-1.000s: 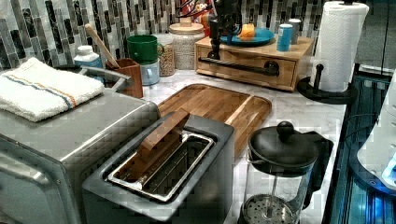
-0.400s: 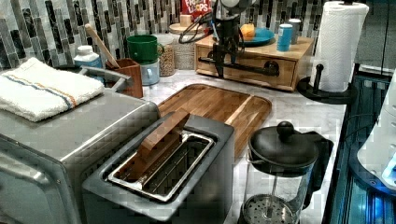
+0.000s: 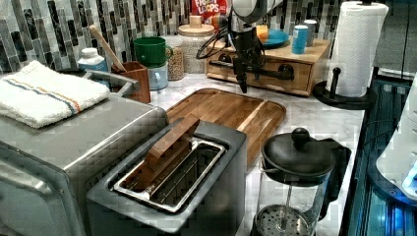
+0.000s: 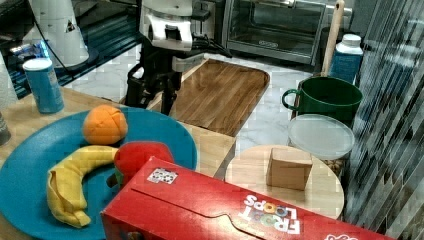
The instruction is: Open the drawer.
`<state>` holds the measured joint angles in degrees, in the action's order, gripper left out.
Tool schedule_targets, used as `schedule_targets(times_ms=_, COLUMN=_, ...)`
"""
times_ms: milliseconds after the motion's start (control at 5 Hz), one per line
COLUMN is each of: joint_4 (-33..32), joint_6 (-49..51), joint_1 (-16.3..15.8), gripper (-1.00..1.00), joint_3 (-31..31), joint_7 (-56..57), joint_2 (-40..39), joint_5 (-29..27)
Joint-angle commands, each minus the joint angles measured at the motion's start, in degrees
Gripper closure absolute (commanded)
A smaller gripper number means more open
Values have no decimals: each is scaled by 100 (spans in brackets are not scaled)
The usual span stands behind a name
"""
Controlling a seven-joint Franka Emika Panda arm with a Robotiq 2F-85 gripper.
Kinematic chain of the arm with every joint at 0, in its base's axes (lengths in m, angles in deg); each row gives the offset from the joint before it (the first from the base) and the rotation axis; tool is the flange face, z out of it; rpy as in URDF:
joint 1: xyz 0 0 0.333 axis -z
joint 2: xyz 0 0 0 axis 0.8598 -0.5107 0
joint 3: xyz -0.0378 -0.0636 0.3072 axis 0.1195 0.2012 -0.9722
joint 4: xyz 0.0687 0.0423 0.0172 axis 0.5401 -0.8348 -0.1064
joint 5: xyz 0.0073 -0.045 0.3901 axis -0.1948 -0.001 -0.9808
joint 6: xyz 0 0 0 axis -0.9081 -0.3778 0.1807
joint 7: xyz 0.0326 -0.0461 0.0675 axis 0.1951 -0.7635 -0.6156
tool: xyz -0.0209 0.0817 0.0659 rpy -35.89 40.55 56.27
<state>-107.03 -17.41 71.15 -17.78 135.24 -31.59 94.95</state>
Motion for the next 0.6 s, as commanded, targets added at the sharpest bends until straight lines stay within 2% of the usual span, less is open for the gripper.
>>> schedule_targets(times_ms=200, joint_4=311, joint_6=-258, joint_1=-375, gripper=-100, joint_3=-555, joint_7=-161, joint_2=278, joint_5=-308)
schedule_targets(times_ms=600, joint_4=104, joint_6=-516, joint_1=-698, gripper=-100, joint_3=-824, joint_7=-718, joint_2=299, joint_5=-383)
